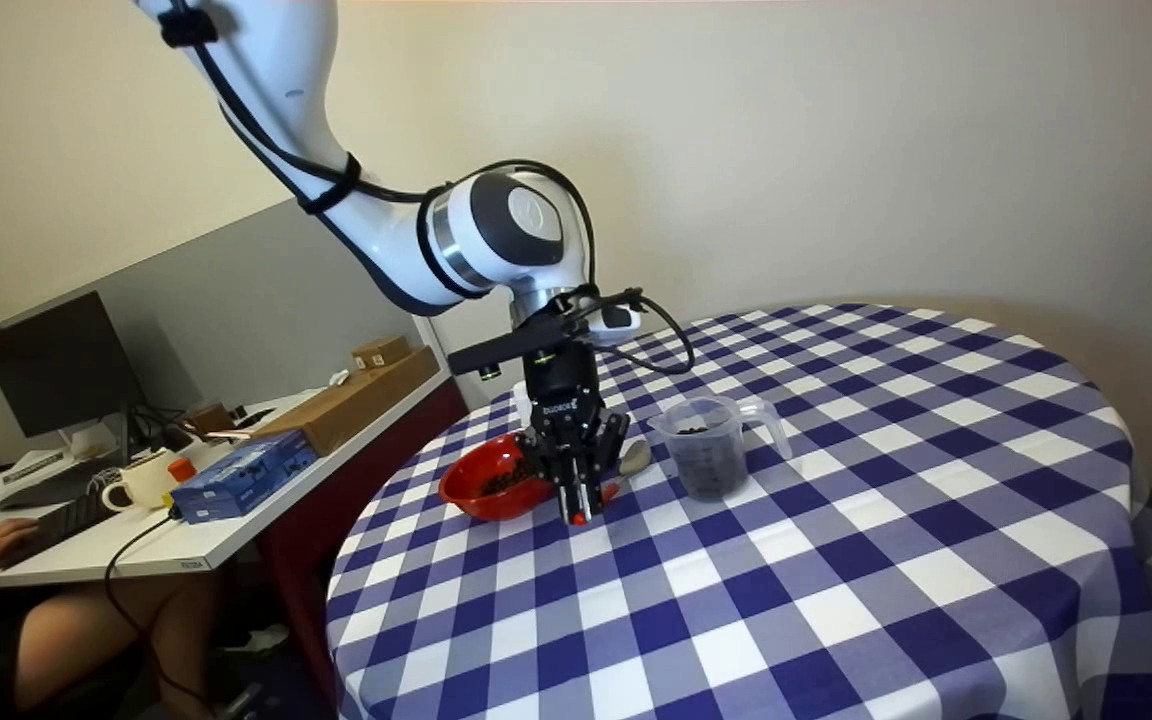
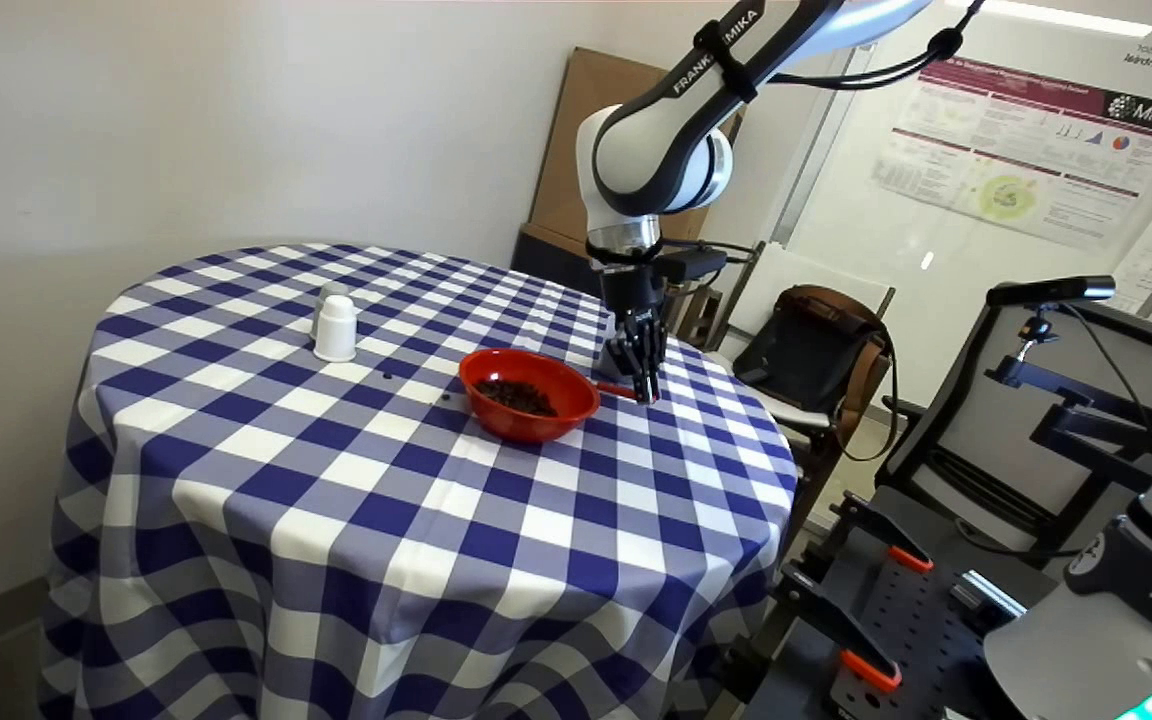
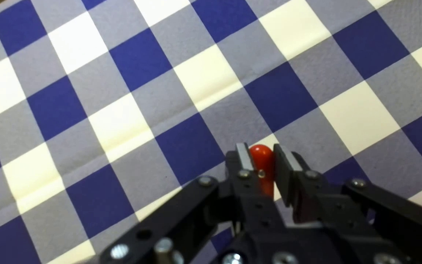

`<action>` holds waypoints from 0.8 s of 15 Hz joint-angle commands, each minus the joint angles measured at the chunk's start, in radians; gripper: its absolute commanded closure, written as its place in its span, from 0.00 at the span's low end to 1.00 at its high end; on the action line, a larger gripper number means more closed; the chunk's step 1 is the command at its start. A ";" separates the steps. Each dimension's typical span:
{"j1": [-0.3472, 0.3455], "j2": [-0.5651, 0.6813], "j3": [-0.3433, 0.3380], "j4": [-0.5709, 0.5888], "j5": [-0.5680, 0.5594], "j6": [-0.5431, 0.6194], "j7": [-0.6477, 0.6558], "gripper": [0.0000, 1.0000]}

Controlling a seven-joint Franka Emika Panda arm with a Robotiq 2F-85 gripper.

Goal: Pick up the spoon, scoop up some of the contents in the bowl and put the contents in the cup.

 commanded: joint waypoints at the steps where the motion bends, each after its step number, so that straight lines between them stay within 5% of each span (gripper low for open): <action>1: 0.005 0.035 -0.005 0.007 0.025 0.047 -0.006 0.93; 5: 0.011 0.065 -0.011 -0.004 0.020 0.094 0.017 0.92; 7: 0.012 0.077 -0.011 -0.007 0.023 0.110 0.024 0.80; 8: 0.012 0.073 -0.011 -0.006 0.024 0.105 0.023 0.55; 12: 0.007 0.044 -0.005 -0.019 0.043 0.103 0.028 0.34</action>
